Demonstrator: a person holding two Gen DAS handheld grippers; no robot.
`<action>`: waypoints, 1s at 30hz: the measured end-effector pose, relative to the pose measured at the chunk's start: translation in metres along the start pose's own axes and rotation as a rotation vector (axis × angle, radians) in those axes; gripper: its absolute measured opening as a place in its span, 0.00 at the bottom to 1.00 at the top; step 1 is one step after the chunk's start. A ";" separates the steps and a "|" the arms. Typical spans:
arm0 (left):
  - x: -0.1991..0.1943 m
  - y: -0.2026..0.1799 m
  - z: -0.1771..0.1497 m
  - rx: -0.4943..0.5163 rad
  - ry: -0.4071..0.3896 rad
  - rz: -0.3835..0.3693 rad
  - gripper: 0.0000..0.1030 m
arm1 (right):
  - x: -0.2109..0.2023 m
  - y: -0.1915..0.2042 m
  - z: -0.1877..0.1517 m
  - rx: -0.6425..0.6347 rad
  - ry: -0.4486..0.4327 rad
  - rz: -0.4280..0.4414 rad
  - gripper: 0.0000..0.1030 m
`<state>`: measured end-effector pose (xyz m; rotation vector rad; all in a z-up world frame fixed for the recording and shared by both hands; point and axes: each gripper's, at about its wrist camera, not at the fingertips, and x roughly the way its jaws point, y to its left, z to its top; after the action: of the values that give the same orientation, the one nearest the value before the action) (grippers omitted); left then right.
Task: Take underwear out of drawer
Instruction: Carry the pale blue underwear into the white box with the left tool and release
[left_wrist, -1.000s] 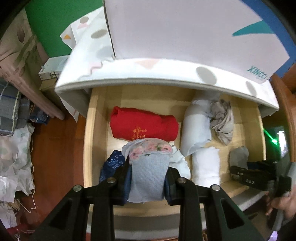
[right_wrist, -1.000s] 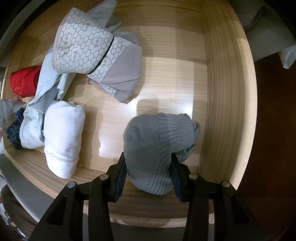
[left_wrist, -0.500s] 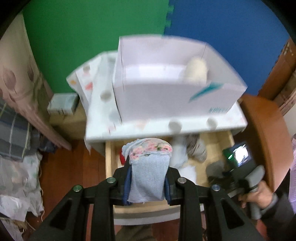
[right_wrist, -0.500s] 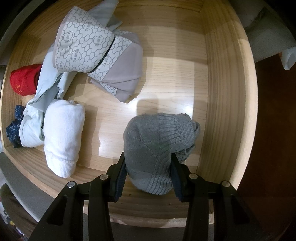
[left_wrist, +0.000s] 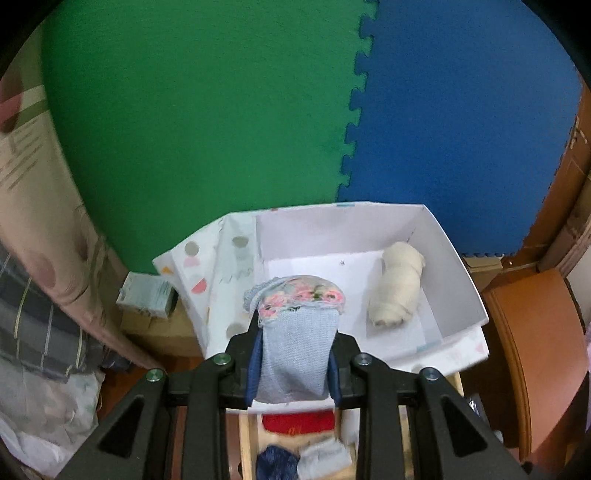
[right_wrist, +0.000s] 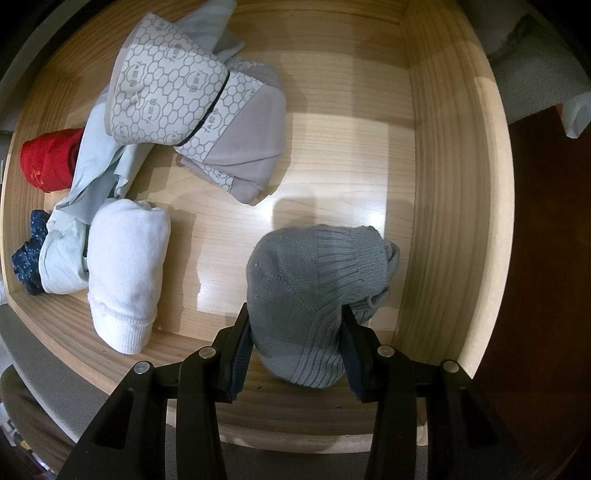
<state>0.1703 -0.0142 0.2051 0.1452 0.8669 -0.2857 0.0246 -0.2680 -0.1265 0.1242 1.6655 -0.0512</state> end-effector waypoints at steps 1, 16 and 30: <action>0.008 -0.003 0.004 0.002 -0.001 -0.008 0.28 | 0.000 0.000 0.000 0.002 0.000 0.001 0.40; 0.119 -0.027 -0.018 0.036 0.200 0.020 0.28 | 0.002 -0.002 0.001 0.007 0.004 0.006 0.42; 0.109 -0.026 -0.016 0.049 0.208 0.056 0.53 | 0.002 0.000 0.002 0.006 0.005 0.004 0.43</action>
<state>0.2177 -0.0552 0.1107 0.2474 1.0611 -0.2415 0.0260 -0.2682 -0.1283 0.1325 1.6698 -0.0530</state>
